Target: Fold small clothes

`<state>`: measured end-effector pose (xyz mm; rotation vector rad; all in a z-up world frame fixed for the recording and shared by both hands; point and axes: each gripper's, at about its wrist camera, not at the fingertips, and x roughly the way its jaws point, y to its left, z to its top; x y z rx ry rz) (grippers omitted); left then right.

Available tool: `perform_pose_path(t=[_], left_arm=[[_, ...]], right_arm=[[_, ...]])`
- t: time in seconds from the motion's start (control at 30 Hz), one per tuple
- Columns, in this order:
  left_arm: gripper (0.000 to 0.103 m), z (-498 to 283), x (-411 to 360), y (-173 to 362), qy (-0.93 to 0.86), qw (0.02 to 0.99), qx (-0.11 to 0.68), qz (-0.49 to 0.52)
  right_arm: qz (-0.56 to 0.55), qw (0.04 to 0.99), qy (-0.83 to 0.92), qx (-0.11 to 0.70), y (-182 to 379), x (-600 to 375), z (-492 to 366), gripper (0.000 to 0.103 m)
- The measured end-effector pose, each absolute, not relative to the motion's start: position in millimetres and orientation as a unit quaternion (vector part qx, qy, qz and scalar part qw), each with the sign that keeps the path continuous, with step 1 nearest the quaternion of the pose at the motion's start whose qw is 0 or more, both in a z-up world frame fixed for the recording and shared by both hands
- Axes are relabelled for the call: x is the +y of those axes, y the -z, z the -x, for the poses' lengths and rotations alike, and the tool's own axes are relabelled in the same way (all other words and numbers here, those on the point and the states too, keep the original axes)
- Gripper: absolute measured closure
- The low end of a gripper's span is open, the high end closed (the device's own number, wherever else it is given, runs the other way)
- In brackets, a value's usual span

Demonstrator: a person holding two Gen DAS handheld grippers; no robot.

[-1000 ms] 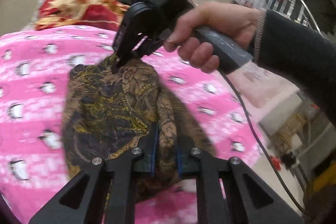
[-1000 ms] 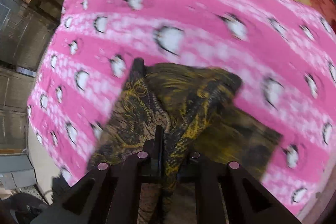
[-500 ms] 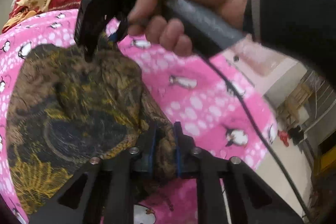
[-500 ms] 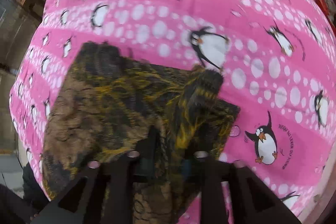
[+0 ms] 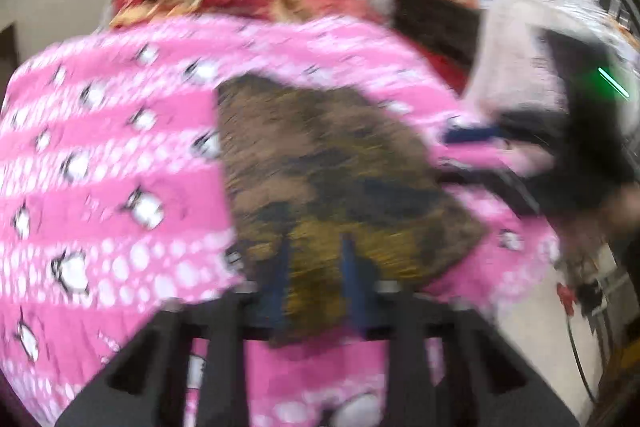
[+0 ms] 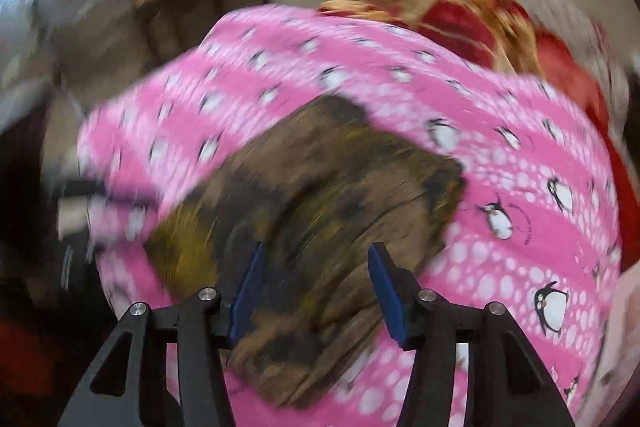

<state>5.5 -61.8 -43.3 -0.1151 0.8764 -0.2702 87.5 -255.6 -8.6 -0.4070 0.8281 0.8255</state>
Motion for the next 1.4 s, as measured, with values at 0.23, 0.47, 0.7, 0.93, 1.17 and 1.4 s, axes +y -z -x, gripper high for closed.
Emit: perform_pose_path(t=[0.23, 0.47, 0.7, 0.93, 1.17, 1.4], left_arm=[[0.099, -15, -75, 85, 0.134, 0.883, 0.448, 0.035], [0.095, -46, -50, 13, 0.132, 0.909, 0.387, 0.079], [0.094, -188, -77, 35, 0.125, 0.874, 0.460, 0.097], [0.094, -235, -105, 98, 0.112, 0.859, 0.493, 0.077], [0.094, -222, -92, 80, 0.126, 0.859, 0.489, 0.085], [0.031, -146, -32, 46, 0.131, 0.882, 0.448, 0.068]], right_arm=[[0.141, 0.824, -0.334, 0.436, 80, -287, -79, 0.046], [0.161, 0.836, -0.334, 0.405, 22, -267, -85, 0.050], [0.156, 0.848, -0.259, 0.436, 32, -225, -148, 0.049], [0.069, 0.851, -0.242, 0.460, 79, -254, -168, 0.048], [0.066, 0.851, -0.249, 0.457, 76, -255, -167, 0.045], [-0.076, 0.881, -0.226, 0.408, 34, -329, -166, 0.011]])
